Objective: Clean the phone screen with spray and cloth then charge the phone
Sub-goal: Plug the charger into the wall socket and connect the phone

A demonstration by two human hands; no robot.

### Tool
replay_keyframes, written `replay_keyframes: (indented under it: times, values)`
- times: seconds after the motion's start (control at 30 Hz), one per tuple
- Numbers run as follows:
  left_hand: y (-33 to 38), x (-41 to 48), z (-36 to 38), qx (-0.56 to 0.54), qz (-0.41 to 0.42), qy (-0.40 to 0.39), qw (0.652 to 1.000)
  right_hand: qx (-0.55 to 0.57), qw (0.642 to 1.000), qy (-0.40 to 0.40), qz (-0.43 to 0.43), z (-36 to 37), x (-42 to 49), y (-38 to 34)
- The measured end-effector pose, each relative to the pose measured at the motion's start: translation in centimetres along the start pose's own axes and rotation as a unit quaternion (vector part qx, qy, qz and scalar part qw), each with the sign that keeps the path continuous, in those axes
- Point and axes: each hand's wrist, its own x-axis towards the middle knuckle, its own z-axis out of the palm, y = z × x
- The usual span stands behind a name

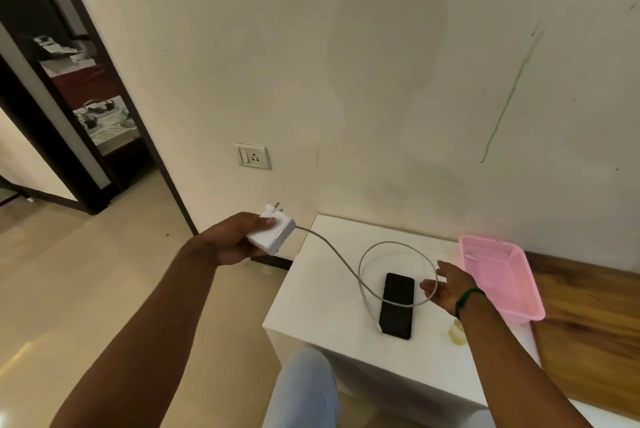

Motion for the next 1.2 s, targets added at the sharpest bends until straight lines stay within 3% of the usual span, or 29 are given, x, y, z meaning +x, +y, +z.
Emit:
replay_keyframes:
  times: [0.2,0.47,0.7,0.83,0.9,0.97,1.07,1.13,1.2]
  values:
    - [0.3,1.1,4.3,-0.194,-0.010,0.000,0.981,-0.179,0.981,0.044,-0.051,-0.2,1.0,0.1]
    - [0.9,1.3,9.2,-0.284,-0.041,-0.026,0.958,-0.347,0.929,0.069,-0.107,1.1,0.9,0.4]
    - [1.4,1.3,10.6,-0.349,-0.070,-0.085,0.931,-0.361,0.919,0.075,-0.142,1.6,0.7,0.0]
    - [1.3,1.4,11.4,-0.378,-0.078,-0.105,0.916,-0.277,0.923,0.049,-0.263,3.6,-2.5,-2.5]
    - [1.3,1.5,12.1,-0.385,-0.085,-0.111,0.912,-0.240,0.907,0.020,-0.346,5.2,-5.1,-4.0]
    - [1.3,1.6,12.7,-0.389,-0.088,-0.113,0.910,-0.239,0.863,-0.009,-0.444,6.8,-8.2,-5.0]
    - [1.5,1.6,13.6,-0.403,-0.092,-0.124,0.902,-0.306,0.745,-0.019,-0.593,8.4,-12.6,-4.4]
    - [1.7,1.6,14.1,-0.410,-0.091,-0.132,0.898,-0.388,0.639,-0.024,-0.664,8.6,-14.1,-2.7]
    - [1.9,1.6,14.3,-0.413,-0.092,-0.139,0.895,-0.469,0.491,0.010,-0.734,8.6,-14.2,-0.6]
